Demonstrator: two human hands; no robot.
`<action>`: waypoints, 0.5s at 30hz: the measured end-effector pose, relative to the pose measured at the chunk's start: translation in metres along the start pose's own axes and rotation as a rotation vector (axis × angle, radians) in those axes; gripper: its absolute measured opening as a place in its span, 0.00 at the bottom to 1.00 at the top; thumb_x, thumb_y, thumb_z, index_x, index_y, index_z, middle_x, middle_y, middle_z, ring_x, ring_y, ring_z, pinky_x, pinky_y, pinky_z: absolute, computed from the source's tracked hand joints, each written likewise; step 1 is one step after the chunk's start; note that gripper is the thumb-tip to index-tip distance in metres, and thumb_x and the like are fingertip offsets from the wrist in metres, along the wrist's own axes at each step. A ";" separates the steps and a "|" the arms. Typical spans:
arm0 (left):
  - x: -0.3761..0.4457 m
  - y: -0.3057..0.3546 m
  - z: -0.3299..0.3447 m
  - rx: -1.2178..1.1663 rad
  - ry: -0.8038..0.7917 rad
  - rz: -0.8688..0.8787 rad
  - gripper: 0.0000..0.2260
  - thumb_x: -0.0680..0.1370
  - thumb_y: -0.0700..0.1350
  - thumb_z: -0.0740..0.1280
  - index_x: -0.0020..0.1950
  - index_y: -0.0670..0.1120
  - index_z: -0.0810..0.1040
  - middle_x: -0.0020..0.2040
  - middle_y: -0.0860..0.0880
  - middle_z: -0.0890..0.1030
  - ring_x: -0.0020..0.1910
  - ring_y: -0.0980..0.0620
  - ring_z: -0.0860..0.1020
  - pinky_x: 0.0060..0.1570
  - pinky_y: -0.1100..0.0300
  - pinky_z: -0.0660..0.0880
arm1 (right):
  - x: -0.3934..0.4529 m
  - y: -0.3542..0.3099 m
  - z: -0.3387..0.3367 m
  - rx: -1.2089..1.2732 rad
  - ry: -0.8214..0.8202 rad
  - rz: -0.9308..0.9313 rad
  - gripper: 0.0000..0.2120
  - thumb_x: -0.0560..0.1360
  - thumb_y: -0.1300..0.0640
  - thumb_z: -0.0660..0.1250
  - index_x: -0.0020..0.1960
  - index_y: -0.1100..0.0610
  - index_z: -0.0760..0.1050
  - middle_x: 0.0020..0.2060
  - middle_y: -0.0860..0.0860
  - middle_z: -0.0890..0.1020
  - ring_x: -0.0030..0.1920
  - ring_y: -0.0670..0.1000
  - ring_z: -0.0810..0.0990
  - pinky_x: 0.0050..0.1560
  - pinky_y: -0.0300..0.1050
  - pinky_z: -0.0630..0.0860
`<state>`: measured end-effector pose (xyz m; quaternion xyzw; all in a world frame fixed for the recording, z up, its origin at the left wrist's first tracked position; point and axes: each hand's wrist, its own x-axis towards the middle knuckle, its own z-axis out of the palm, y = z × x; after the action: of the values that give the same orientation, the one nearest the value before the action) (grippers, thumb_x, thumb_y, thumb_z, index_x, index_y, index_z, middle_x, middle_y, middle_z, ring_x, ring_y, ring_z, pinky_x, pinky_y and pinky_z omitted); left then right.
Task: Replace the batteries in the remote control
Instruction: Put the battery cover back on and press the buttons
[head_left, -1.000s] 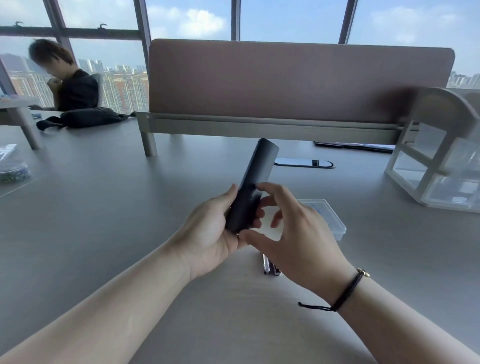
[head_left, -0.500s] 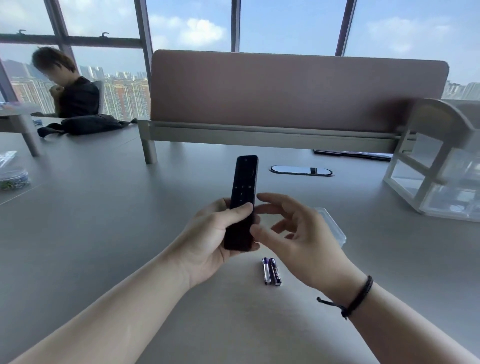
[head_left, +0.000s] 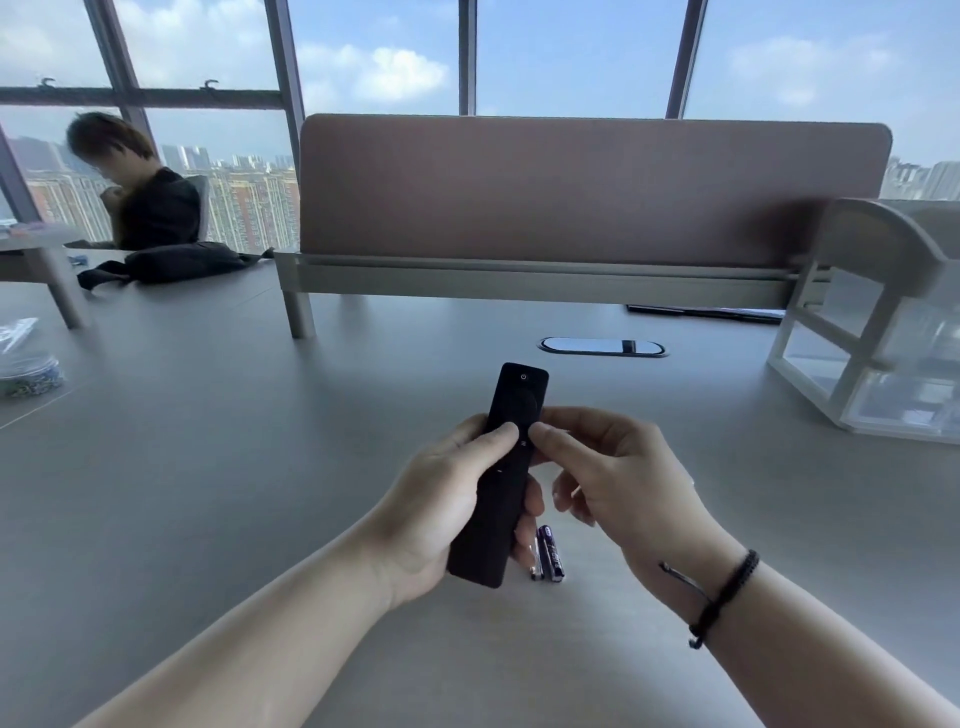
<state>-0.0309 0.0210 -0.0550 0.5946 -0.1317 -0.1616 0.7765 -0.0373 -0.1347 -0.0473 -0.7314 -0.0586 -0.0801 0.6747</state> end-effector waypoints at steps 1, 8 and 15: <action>0.001 -0.001 -0.001 0.009 0.003 0.010 0.13 0.83 0.48 0.60 0.60 0.39 0.76 0.35 0.38 0.76 0.27 0.44 0.74 0.30 0.53 0.74 | 0.000 0.000 0.000 -0.003 0.001 0.001 0.06 0.76 0.58 0.69 0.46 0.53 0.85 0.35 0.52 0.87 0.24 0.49 0.72 0.24 0.35 0.67; 0.000 -0.005 0.000 0.078 -0.046 0.073 0.11 0.84 0.42 0.56 0.61 0.39 0.72 0.35 0.38 0.76 0.27 0.44 0.73 0.29 0.54 0.75 | 0.001 -0.001 0.001 0.014 0.023 0.007 0.05 0.75 0.59 0.70 0.44 0.55 0.85 0.31 0.50 0.84 0.23 0.49 0.72 0.23 0.36 0.66; 0.000 -0.005 -0.001 0.131 -0.045 0.118 0.10 0.84 0.42 0.56 0.60 0.39 0.72 0.35 0.38 0.76 0.27 0.44 0.73 0.28 0.54 0.74 | 0.000 -0.001 0.001 0.004 0.006 -0.008 0.05 0.75 0.59 0.70 0.45 0.54 0.86 0.31 0.50 0.85 0.24 0.49 0.72 0.23 0.36 0.66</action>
<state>-0.0306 0.0205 -0.0601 0.6317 -0.1943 -0.1199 0.7409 -0.0371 -0.1336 -0.0459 -0.7296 -0.0597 -0.0848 0.6759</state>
